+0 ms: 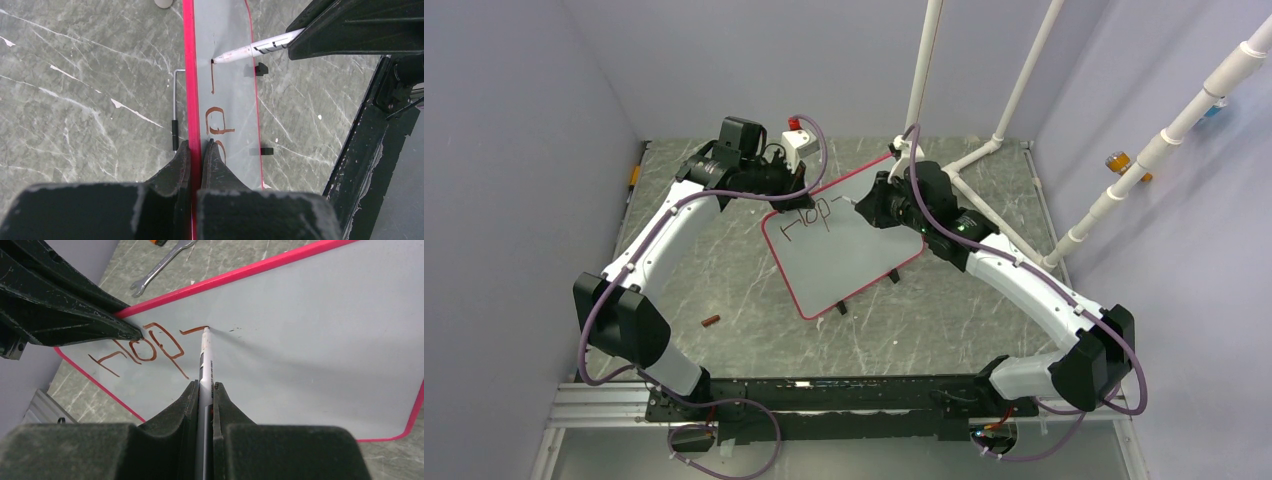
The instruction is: Write a sentence on the whiteboard
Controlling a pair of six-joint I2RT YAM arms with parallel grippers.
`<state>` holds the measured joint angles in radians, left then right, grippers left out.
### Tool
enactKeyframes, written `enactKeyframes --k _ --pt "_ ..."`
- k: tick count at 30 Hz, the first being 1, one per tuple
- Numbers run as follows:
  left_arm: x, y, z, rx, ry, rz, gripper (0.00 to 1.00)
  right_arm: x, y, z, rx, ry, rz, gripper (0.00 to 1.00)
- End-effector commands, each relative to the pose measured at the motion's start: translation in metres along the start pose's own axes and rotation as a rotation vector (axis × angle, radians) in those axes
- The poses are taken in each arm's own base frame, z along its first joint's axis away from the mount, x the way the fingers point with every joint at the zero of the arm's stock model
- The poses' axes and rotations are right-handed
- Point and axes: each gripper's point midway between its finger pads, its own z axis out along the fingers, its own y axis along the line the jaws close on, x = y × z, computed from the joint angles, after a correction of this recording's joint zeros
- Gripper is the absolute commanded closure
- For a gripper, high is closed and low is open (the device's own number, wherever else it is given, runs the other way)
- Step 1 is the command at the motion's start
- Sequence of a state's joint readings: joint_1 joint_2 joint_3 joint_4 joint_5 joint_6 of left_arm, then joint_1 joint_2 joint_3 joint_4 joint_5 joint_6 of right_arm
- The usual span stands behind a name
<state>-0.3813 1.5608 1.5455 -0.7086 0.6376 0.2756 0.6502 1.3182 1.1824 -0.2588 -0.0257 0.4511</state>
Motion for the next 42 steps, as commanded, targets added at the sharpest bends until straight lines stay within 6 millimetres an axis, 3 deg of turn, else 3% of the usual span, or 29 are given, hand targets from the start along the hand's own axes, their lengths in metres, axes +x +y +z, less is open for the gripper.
enactKeyframes --k 1,12,25,36,42 --pt "0.005 0.003 -0.003 -0.03 0.029 0.115 1.0 -0.024 -0.004 -0.001 0.026 -0.063 -0.02 1.0" --pt "0.006 0.003 -0.002 -0.034 0.034 0.114 1.0 -0.036 0.02 0.006 -0.077 -0.07 -0.004 1.0" --pt "0.008 0.006 0.0 -0.04 0.043 0.108 1.0 -0.005 0.03 0.013 -0.122 0.0 0.017 1.0" --pt "0.008 0.006 0.0 -0.045 0.042 0.109 1.0 0.024 0.006 0.009 -0.041 0.039 0.023 1.0" --pt "0.008 0.006 0.0 -0.042 0.041 0.109 1.0 0.028 -0.007 0.005 0.016 0.039 0.008 1.0"
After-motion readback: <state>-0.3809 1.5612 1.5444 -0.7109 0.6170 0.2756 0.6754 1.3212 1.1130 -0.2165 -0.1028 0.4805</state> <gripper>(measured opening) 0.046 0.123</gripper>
